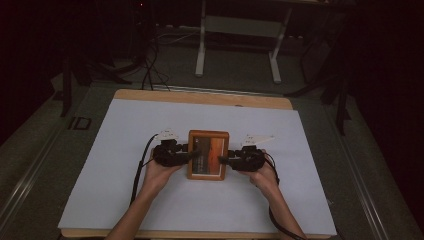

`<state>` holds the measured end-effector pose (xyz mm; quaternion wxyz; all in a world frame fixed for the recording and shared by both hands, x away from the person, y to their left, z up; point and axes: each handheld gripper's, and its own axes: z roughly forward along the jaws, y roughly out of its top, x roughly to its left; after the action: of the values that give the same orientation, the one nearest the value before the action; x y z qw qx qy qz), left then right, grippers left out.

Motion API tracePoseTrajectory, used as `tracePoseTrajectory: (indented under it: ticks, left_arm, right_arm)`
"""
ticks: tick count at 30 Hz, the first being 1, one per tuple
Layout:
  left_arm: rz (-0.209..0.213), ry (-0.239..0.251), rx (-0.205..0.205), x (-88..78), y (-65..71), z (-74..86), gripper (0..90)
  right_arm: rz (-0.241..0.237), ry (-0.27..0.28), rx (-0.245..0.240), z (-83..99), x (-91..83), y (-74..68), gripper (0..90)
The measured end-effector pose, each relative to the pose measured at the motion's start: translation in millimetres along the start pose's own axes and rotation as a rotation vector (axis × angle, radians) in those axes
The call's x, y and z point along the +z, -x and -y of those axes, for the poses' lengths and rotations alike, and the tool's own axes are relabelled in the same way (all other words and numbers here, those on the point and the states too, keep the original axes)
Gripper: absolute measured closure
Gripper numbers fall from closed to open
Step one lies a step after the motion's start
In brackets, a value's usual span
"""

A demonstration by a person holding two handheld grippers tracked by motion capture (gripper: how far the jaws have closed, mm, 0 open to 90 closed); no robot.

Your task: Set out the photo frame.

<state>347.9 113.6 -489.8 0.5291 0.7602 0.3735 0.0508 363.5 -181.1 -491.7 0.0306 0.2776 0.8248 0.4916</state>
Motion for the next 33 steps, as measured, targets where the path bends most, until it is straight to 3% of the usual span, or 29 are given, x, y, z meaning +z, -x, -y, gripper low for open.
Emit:
tracePoseTrajectory:
  ticks: [5,13,23,33]
  left_arm:
    - [-0.004,-0.011,-0.003,-0.7,-0.2,0.0,53.7]
    - [0.010,0.008,-0.009,-6.4,0.1,0.3,42.3]
    - [-0.010,0.042,-0.021,-18.8,-0.6,-2.7,41.1]
    - [-0.032,0.072,-0.029,-36.0,-5.5,-4.9,41.3]
  right_arm:
    - [0.009,-0.001,-0.010,-0.6,0.4,-1.1,60.9]
    - [0.017,0.025,-0.012,-4.3,-7.5,0.0,47.1]
    - [0.045,0.062,0.002,-6.3,-25.7,7.2,41.9]
    - [0.087,0.095,0.049,-1.1,-48.3,21.2,39.2]
